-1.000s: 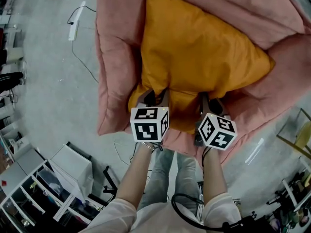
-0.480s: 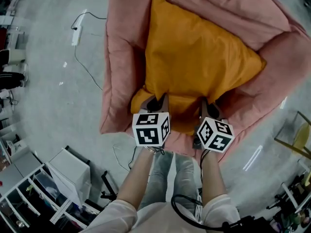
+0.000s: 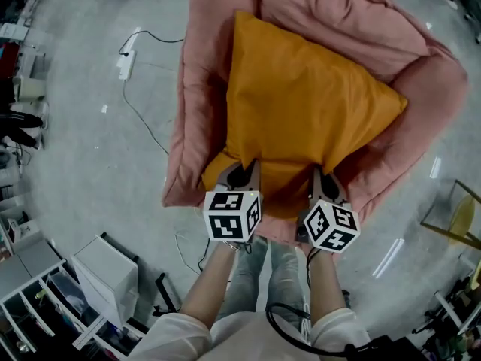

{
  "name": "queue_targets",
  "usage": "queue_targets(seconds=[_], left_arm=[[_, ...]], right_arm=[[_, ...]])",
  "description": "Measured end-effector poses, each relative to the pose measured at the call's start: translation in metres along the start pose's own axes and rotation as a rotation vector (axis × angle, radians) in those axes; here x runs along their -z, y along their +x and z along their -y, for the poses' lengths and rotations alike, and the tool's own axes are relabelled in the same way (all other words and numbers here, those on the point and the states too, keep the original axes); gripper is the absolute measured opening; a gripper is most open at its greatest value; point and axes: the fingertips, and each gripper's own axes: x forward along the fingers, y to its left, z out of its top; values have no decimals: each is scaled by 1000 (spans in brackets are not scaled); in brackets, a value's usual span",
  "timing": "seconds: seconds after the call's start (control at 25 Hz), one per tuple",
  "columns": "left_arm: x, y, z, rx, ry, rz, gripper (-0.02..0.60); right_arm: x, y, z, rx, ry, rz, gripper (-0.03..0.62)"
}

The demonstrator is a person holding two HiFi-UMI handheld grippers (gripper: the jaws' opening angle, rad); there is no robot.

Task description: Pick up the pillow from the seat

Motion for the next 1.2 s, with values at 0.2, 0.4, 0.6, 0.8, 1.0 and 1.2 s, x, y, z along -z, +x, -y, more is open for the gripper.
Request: queue_targets(seconds=[0.2, 0.4, 0.6, 0.8, 1.0, 1.2], left_arm=[[-17, -42, 10, 11, 15, 65, 32], [-31, -91, 23, 38, 23, 102, 32], [-46, -145, 41, 97, 43, 142, 32], [-42, -198, 63, 176, 76, 150, 32], [-36, -241, 80, 235, 115, 175, 32], [-28, -257, 97, 273, 151, 180, 32]], right_arm=[[-16, -30, -20, -18, -5, 43, 41], [-28, -74, -41, -25, 12, 71, 41], [-48, -129, -65, -16, -22, 111, 41], [-53, -188, -80, 12, -44, 146, 41], [-51, -236, -91, 36, -60, 185, 41], [-46, -264, -87, 51, -65, 204, 41]])
